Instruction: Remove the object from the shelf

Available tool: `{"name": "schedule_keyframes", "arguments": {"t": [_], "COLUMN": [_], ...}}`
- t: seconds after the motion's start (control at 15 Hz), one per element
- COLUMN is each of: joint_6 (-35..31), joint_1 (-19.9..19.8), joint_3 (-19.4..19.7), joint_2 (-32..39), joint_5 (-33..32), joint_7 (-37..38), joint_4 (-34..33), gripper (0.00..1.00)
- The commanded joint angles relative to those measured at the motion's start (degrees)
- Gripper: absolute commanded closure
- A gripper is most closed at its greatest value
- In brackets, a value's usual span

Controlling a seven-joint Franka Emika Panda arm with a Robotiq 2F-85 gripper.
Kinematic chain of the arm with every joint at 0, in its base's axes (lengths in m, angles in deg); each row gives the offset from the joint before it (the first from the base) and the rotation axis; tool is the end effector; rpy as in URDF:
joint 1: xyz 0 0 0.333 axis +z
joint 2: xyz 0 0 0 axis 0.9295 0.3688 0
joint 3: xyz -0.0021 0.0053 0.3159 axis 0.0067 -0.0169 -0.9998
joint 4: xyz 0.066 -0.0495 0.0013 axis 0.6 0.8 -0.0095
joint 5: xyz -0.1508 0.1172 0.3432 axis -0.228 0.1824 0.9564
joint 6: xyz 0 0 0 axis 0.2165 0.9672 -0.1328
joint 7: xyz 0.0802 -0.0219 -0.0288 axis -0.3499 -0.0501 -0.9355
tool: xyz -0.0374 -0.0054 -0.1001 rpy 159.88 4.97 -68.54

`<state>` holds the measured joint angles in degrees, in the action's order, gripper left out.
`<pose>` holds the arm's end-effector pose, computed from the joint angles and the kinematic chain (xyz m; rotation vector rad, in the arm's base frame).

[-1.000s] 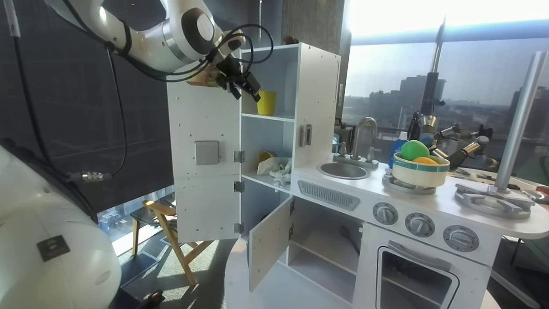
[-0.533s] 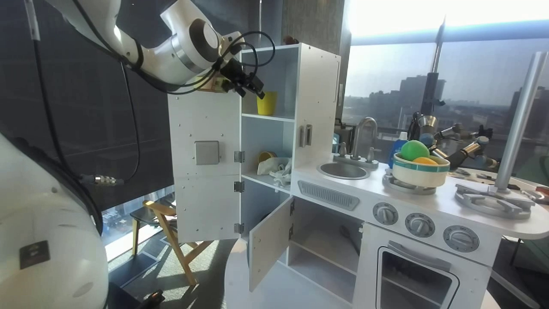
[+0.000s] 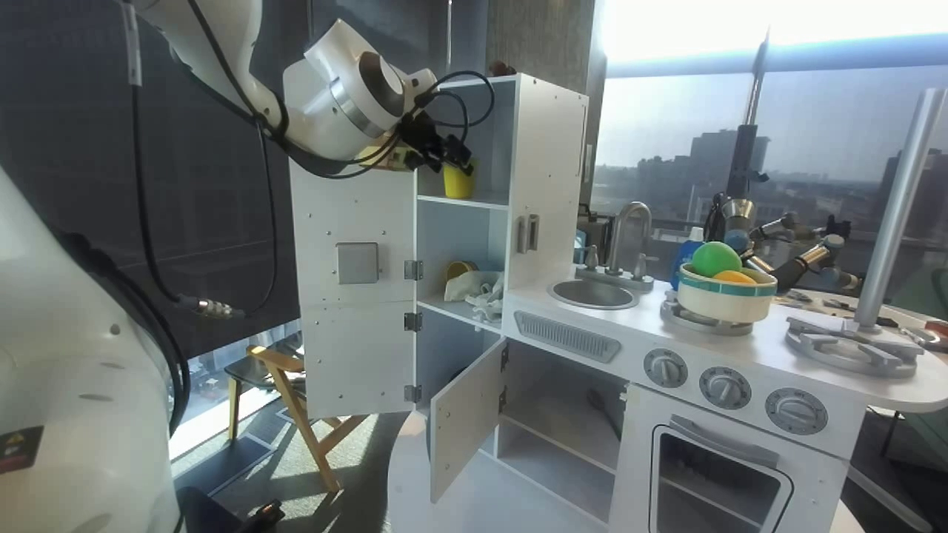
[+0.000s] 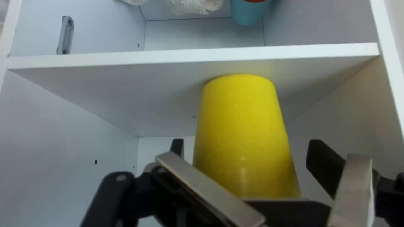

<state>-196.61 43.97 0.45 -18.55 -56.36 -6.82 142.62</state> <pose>0.5036 0.1190 0.5975 2.6416 -0.2638 1.4604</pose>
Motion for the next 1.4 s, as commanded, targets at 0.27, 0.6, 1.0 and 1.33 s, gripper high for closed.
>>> {"name": "schedule_keyframes", "arguments": {"t": [0.27,0.6,1.0,1.33], "joint_6": [-1.49,-3.36,0.71,3.36], "joint_1": [-4.80,-1.43,2.22,7.25], "joint_3": [-4.10,-1.43,2.96,9.07], "joint_2": [2.66,-1.58,-7.23,-16.03], "joint_5": [-4.87,-1.15,2.76,5.15], "joint_7": [5.36,3.35,1.37,-1.30], "joint_4": [-3.57,0.25,5.78,13.27], "gripper": [0.47,0.48,0.48,0.48]}}
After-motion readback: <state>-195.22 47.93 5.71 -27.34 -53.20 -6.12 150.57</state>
